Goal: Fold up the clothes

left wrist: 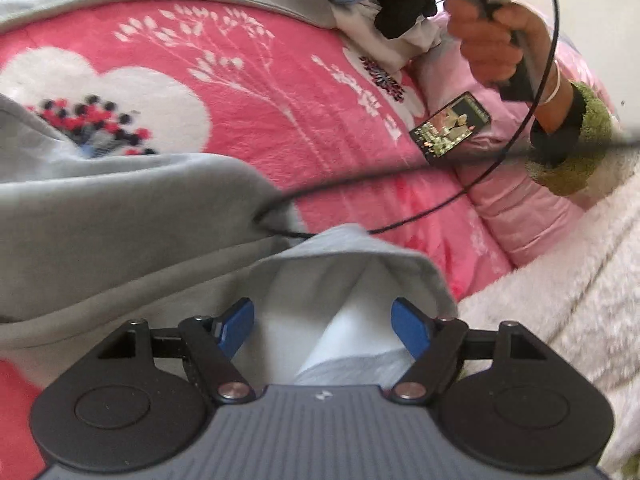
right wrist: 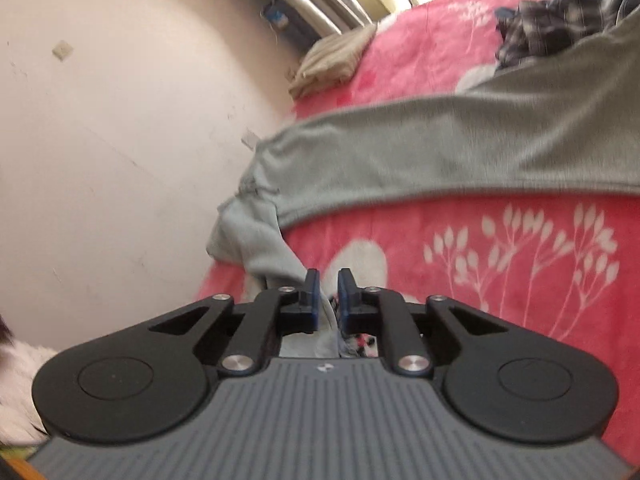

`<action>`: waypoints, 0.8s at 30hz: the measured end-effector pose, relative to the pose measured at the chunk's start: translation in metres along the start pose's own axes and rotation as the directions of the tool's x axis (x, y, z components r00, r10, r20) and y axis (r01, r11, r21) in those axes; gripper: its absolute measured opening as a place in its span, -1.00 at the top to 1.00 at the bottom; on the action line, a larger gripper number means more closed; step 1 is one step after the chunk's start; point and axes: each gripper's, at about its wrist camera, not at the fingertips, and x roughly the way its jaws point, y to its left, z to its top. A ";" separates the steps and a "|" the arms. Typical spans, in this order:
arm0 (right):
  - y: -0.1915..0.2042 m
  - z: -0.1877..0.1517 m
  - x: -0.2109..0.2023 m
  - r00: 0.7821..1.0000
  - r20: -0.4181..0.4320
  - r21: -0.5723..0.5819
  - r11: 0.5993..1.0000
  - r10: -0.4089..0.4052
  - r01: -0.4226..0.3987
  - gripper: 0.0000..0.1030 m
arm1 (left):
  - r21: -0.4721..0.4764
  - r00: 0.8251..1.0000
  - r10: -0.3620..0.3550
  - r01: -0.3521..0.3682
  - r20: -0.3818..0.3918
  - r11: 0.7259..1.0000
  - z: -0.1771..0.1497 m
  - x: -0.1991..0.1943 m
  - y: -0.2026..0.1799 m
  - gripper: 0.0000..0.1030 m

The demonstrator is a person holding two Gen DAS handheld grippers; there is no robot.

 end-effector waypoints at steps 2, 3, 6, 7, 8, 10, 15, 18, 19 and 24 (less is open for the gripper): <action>-0.002 -0.007 0.017 0.999 -0.025 0.037 0.999 0.021 -0.020 0.65 | 0.020 0.999 0.021 -0.020 -0.030 1.000 -0.001 -0.013 0.005 -0.51; -0.003 -0.012 0.029 0.999 -0.045 0.053 0.998 0.030 -0.027 0.60 | 0.030 0.998 0.035 -0.034 -0.053 0.999 -0.003 -0.019 0.007 -0.51; -0.001 -0.022 0.049 0.993 -0.114 0.024 1.000 0.005 -0.002 0.57 | 0.051 0.988 0.094 -0.088 -0.120 0.995 -0.009 -0.038 0.017 -0.51; -0.002 -0.025 0.048 0.992 -0.128 0.025 1.000 0.007 -0.004 0.57 | 0.052 0.983 0.125 -0.118 -0.135 0.992 -0.011 -0.043 0.020 -0.51; -0.003 -0.028 0.045 0.990 -0.142 0.029 1.000 0.011 -0.007 0.57 | 0.054 0.976 0.155 -0.148 -0.151 0.987 -0.013 -0.048 0.024 -0.51; -0.008 -0.033 0.043 0.982 -0.187 0.051 0.998 0.032 -0.023 0.49 | -0.001 0.976 0.164 -0.166 -0.141 0.986 -0.014 -0.051 0.035 -0.51; -0.039 -0.068 0.047 0.925 -0.375 0.123 0.985 -0.064 0.119 0.43 | -0.216 0.987 0.136 -0.151 -0.087 0.965 -0.011 -0.045 0.070 -0.47; -0.059 -0.099 0.032 0.886 -0.443 0.149 0.964 -0.135 0.221 0.43 | -0.307 0.994 0.102 -0.106 -0.031 0.946 -0.006 -0.044 0.082 -0.47; -0.064 -0.109 0.020 0.880 -0.449 0.159 0.954 -0.157 0.252 0.44 | -0.338 0.996 0.088 -0.086 -0.012 0.937 -0.004 -0.044 0.085 -0.48; -0.091 -0.129 -0.070 0.892 -0.347 0.266 0.881 -0.291 0.391 0.43 | -0.478 0.998 0.055 -0.029 0.039 0.878 0.005 -0.033 0.099 -0.69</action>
